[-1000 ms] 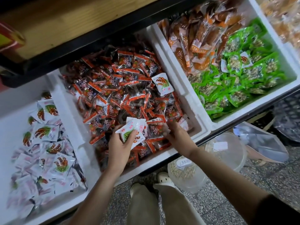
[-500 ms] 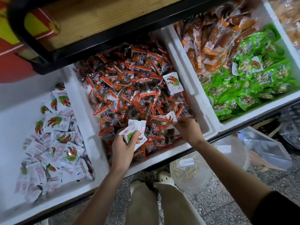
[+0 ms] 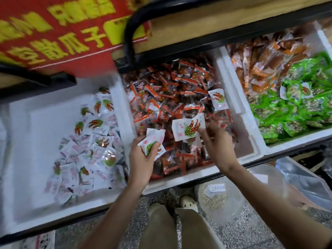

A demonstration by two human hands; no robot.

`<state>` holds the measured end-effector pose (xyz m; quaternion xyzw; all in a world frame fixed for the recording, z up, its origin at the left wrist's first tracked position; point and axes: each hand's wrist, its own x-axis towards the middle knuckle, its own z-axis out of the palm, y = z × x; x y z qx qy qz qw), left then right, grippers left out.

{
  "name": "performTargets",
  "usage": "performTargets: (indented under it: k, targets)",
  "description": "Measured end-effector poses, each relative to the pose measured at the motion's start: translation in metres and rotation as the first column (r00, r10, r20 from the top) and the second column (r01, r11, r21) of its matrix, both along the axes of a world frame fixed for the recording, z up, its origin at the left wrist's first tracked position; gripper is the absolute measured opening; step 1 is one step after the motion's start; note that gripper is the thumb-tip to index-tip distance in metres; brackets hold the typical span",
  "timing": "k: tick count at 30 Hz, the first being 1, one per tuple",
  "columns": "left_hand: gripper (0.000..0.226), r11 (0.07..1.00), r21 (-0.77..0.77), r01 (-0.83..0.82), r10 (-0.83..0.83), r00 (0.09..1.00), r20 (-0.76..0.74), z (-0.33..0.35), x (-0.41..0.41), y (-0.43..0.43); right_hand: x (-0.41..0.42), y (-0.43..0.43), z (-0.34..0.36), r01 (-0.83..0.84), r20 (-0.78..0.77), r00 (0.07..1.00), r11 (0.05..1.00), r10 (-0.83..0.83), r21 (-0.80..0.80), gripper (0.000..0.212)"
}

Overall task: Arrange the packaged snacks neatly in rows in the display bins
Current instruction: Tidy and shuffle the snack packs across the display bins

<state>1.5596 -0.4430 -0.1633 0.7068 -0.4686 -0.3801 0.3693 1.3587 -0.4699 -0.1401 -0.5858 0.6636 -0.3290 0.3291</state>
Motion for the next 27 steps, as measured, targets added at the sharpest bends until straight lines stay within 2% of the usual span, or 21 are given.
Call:
performTargets:
  k: [4, 9, 14, 16, 17, 18, 20, 23, 27]
  targets:
    - [0.032, 0.998, 0.0, -0.068, 0.068, 0.997, 0.034, -0.002, 0.047, 0.019, 0.069, 0.005, -0.003, -0.198, 0.046, 0.98, 0.978, 0.196, 0.067, 0.022]
    - [0.037, 0.989, 0.006, -0.148, 0.145, 0.975, 0.166, 0.004, 0.139, 0.041, 0.171, -0.007, -0.007, -0.427, -0.038, 0.9, 0.896, 0.434, 0.125, 0.023]
    - [0.045, 0.983, 0.088, -0.161, 0.13, 0.949, 0.286, 0.004, 0.208, 0.033, 0.245, -0.023, -0.007, -0.512, -0.051, 0.852, 0.85, 0.521, 0.121, 0.029]
    - [0.045, 0.983, 0.09, -0.157, 0.121, 0.94, 0.319, 0.002, 0.223, 0.023, 0.259, -0.029, -0.009, -0.497, 0.091, 0.868, 0.853, 0.488, 0.157, 0.019]
    - [0.046, 0.986, 0.073, -0.151, 0.113, 0.921, 0.372, 0.002, 0.226, 0.017, 0.262, -0.029, -0.008, -0.488, 0.191, 0.869, 0.854, 0.456, 0.18, 0.02]
    - [0.046, 0.99, 0.042, -0.132, 0.099, 0.889, 0.447, 0.002, 0.226, 0.012, 0.26, -0.028, -0.008, -0.492, 0.249, 0.861, 0.851, 0.444, 0.181, 0.029]
    - [0.043, 0.998, -0.028, -0.053, 0.06, 0.843, 0.534, 0.005, 0.217, 0.007, 0.246, -0.018, -0.009, -0.513, 0.204, 0.852, 0.848, 0.482, 0.137, 0.04]
    - [0.033, 0.993, -0.046, 0.112, -0.07, 0.844, 0.532, 0.008, 0.181, 0.006, 0.202, 0.003, -0.023, -0.447, 0.088, 0.893, 0.891, 0.44, 0.079, 0.034]
    - [0.021, 0.923, -0.033, 0.384, -0.31, 0.79, 0.529, -0.004, 0.116, 0.007, 0.122, 0.029, -0.049, -0.259, -0.151, 0.955, 0.966, 0.256, 0.002, 0.029]
